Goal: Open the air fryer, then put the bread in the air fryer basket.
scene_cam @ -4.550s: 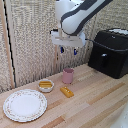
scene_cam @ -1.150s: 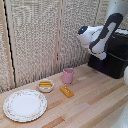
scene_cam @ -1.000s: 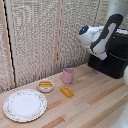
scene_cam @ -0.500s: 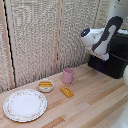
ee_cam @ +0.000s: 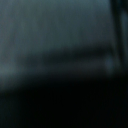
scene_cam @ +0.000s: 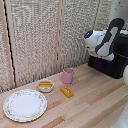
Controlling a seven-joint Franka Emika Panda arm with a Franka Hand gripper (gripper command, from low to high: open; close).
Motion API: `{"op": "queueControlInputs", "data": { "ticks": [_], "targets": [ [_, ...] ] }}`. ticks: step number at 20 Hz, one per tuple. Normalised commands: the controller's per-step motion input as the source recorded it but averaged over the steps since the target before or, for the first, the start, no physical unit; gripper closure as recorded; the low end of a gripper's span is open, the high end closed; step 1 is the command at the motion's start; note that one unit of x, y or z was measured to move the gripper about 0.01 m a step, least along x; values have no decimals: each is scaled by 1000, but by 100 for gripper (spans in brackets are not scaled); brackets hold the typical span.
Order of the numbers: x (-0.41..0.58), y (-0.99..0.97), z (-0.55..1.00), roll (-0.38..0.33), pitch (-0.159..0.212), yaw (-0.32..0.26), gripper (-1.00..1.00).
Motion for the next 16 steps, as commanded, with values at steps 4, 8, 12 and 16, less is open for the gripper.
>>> {"op": "queueControlInputs", "data": {
  "ticks": [4, 8, 12, 16],
  "targets": [
    [71, -4, 0, 0, 4, -9, 100],
    [99, 4, 44, 5, 6, -1, 100],
    [136, 111, 303, 87, 166, 0, 100],
    [99, 374, 290, 96, 263, 0, 100]
  ]
}}
